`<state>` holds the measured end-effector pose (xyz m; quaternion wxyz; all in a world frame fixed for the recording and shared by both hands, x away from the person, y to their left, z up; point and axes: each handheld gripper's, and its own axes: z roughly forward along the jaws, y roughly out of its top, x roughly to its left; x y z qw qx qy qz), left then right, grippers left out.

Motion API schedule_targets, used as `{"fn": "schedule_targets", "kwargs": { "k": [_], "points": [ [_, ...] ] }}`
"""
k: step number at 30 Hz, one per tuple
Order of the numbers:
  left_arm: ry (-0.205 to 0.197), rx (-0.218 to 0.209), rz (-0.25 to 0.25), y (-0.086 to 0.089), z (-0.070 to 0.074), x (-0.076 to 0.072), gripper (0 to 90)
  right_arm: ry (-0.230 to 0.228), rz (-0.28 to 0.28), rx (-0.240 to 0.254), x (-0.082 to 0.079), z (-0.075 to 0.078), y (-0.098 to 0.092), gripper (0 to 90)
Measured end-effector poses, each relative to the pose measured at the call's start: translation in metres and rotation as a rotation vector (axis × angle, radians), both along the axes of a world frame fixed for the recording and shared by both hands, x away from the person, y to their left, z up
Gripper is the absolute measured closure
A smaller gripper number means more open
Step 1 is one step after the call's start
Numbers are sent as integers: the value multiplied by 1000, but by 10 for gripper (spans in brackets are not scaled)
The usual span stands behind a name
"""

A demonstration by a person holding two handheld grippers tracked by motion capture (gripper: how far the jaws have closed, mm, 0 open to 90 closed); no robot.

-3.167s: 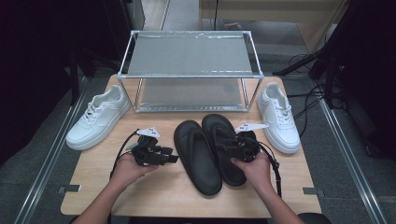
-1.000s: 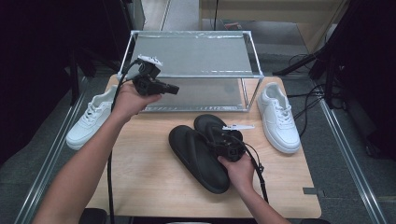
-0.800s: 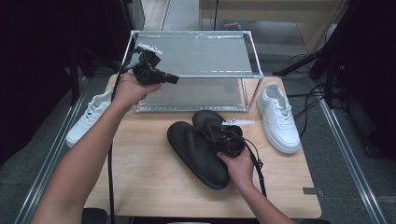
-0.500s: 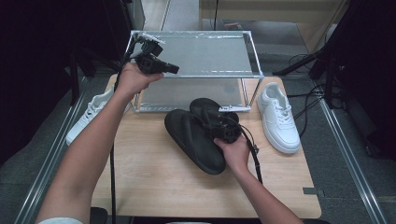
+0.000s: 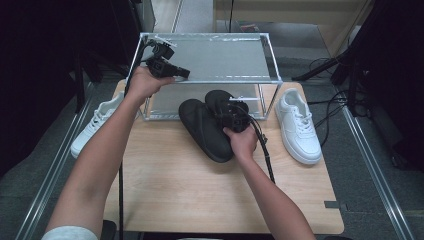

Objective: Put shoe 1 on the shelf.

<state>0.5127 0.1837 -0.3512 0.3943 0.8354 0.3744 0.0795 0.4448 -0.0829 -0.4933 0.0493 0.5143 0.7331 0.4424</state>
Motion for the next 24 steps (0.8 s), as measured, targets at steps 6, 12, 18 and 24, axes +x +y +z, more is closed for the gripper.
{"fn": "schedule_targets", "kwargs": {
  "k": [6,12,18,24],
  "points": [
    [1,14,-5,-2,1,1,876,8,-68,-14,20,-10,15,765],
    [6,17,-1,-3,1,1,879,7,-133,12,33,-14,29,764],
    [2,1,10,-2,-1,0,879,-13,-157,17,40,-17,35,738],
    [3,-5,12,-2,-2,0,879,-20,-119,16,38,-16,36,616]
  ]
}}
